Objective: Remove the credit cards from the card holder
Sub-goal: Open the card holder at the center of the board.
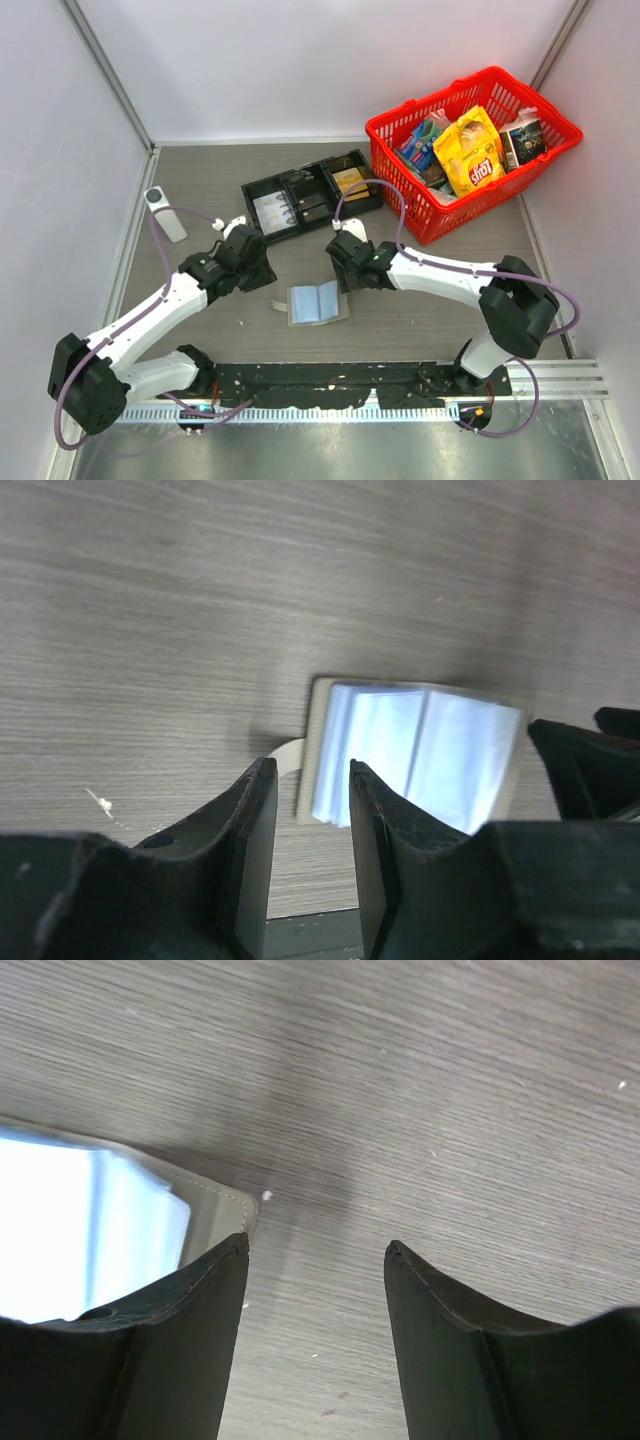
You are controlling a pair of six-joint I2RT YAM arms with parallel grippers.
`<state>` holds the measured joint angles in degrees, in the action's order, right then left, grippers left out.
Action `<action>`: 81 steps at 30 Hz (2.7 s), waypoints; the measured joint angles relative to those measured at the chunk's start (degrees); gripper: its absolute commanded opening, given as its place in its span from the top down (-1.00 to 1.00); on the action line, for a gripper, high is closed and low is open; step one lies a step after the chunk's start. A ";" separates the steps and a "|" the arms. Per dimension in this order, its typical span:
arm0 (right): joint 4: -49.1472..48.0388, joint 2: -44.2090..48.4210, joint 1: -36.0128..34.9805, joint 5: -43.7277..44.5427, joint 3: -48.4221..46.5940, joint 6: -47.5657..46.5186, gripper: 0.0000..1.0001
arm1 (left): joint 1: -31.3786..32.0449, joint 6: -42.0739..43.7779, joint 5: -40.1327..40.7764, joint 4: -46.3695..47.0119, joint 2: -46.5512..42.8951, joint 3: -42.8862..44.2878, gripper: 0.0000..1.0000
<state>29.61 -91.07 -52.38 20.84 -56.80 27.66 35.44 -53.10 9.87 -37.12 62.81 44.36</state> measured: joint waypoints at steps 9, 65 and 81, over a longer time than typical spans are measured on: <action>-1.03 4.37 -2.03 -6.45 -8.09 -0.57 -0.15 | 0.00 -0.37 -2.89 0.15 -0.98 2.56 0.60; 3.17 -22.03 -12.09 -0.20 -22.64 8.63 0.11 | -2.95 0.42 -12.63 14.97 3.26 -12.15 0.92; -1.60 -19.61 -12.11 -0.63 -18.60 8.50 0.11 | -2.95 3.41 -4.26 9.97 5.35 -7.58 0.45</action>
<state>28.01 -110.67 -64.49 20.21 -75.40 36.16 32.49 -49.69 5.61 -27.16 68.16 36.77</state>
